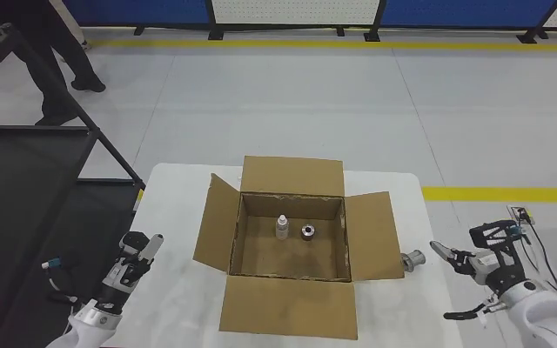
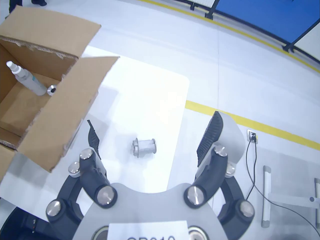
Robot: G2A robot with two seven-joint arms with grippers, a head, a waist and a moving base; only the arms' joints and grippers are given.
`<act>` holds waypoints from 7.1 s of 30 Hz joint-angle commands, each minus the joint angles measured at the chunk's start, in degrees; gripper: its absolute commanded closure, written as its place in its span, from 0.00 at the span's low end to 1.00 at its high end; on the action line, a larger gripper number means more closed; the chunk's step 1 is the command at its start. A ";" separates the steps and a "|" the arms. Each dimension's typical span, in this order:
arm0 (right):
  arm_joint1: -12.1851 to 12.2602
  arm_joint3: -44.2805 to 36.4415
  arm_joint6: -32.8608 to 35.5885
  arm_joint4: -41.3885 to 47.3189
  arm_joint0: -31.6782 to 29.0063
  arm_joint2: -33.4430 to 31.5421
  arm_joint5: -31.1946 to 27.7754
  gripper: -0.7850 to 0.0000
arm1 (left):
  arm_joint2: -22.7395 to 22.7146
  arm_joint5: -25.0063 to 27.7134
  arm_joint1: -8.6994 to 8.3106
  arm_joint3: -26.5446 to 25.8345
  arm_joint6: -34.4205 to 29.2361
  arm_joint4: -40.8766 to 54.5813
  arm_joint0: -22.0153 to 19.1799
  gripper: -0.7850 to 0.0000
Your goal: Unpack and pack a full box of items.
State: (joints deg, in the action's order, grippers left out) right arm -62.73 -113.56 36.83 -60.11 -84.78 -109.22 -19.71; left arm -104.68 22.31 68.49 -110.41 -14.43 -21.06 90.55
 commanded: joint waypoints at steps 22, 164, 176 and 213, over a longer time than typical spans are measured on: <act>1.45 44.22 3.89 5.83 21.78 14.59 -16.69 0.00 | 0.00 0.00 0.00 0.00 0.00 0.00 0.00 0.00; -5.81 11.02 16.63 17.18 39.80 47.58 -12.82 0.00 | 0.91 4.16 -0.09 -0.55 0.81 -1.43 2.32 0.00; -4.20 14.16 10.70 31.81 35.20 36.70 -13.08 0.00 | 8.44 -0.48 -0.17 -2.24 -3.53 -7.68 -2.82 0.00; 2.63 32.65 34.40 62.93 28.94 12.23 -4.27 0.00 | 29.35 -4.00 0.55 0.23 -9.17 -19.57 -12.41 0.00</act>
State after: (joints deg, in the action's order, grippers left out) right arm -60.23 -82.36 69.80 1.59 -56.49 -97.28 -24.97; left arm -75.79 18.28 69.02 -110.26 -23.42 -40.49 78.31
